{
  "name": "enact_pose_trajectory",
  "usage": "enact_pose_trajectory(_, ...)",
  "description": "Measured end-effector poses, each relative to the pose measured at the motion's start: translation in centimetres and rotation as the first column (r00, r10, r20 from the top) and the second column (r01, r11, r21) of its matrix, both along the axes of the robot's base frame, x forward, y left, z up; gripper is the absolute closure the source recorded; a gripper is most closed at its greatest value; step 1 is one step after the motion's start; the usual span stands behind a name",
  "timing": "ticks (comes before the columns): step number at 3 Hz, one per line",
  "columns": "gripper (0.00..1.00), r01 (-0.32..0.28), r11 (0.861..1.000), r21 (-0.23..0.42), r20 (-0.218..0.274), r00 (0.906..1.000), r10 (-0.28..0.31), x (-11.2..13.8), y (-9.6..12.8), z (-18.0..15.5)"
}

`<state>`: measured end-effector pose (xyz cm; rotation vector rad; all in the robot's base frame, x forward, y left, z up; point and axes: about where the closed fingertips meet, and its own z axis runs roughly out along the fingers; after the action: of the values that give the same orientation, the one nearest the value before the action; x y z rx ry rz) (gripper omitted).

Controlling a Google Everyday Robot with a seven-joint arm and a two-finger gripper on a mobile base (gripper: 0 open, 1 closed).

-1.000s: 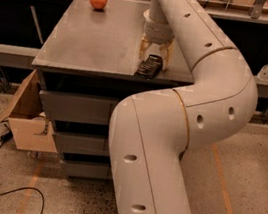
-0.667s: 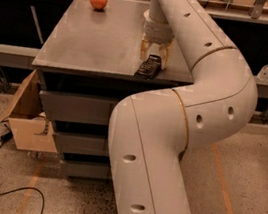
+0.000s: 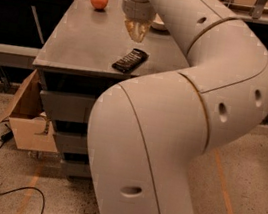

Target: Pick rxbar chocolate

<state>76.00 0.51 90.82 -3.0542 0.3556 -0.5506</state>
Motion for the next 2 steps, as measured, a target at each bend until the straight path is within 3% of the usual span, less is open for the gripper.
enact_pose_trajectory(1,1.0,-0.022,0.998,0.052,0.141,0.9899,0.015,-1.9,1.5,4.0)
enact_pose_trajectory(2,0.85,-0.027,0.993,0.117,0.216,0.9765,0.001,-6.4,-1.0,8.5)
